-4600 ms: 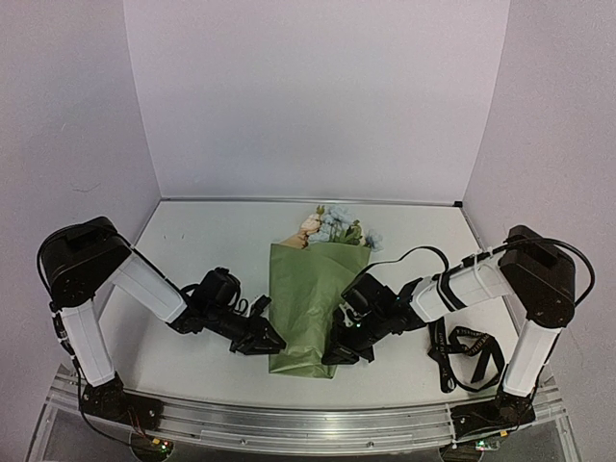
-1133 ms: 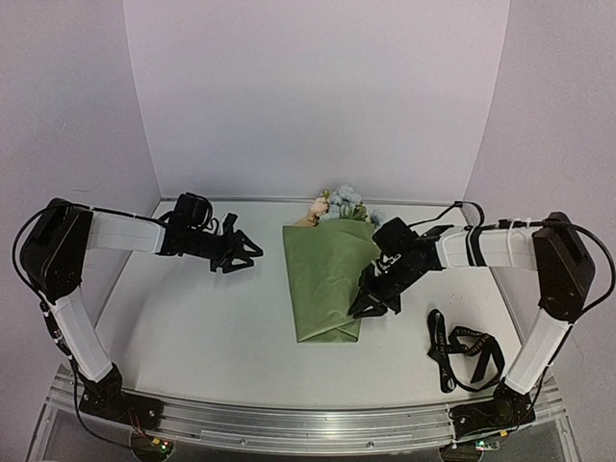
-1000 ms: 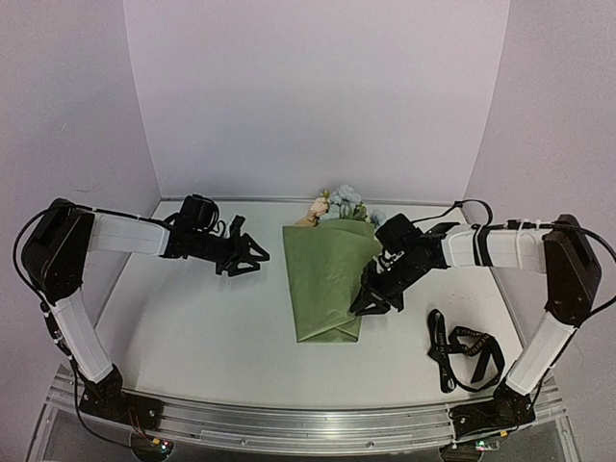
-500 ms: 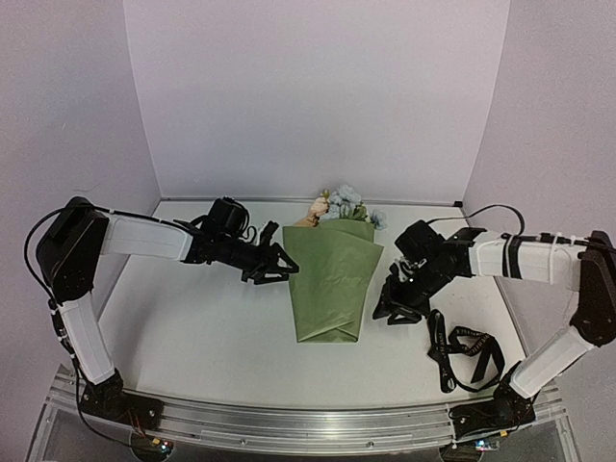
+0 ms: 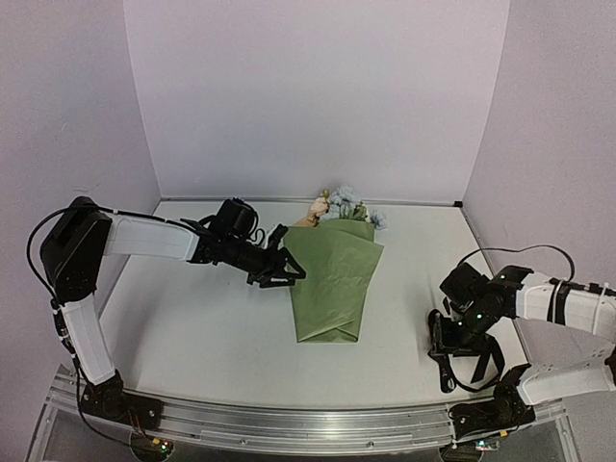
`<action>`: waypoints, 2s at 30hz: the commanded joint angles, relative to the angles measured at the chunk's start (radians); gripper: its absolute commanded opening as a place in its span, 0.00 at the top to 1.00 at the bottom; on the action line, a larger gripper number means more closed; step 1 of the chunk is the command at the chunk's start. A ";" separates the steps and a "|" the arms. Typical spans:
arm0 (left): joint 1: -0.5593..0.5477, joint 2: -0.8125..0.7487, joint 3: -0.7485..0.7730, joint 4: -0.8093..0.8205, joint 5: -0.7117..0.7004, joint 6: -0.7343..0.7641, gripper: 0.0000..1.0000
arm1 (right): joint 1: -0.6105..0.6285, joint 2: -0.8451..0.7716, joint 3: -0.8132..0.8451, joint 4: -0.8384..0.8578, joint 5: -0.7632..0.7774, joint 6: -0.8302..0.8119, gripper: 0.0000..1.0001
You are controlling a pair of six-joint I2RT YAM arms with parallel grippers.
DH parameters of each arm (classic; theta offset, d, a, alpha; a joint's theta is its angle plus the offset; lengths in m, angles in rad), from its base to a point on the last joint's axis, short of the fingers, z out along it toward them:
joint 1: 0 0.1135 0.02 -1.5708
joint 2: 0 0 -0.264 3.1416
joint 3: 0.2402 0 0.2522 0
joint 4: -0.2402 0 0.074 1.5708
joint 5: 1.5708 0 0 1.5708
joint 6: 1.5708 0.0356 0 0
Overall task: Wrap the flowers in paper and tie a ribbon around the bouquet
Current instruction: Pick up the ribbon from the corner of the board, then pass from the right arm to the left
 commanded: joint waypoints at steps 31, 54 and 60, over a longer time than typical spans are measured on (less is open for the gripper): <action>-0.203 -0.289 -0.035 0.048 -0.270 0.387 0.46 | 0.148 0.310 0.661 -0.029 -0.487 0.131 1.00; -0.317 -0.439 -0.254 0.309 -0.305 0.917 0.38 | 0.236 0.429 0.928 -0.019 -0.791 0.073 1.00; -0.319 -0.397 -0.218 0.353 -0.280 0.947 0.37 | 0.245 0.439 0.935 -0.020 -0.802 0.074 1.00</action>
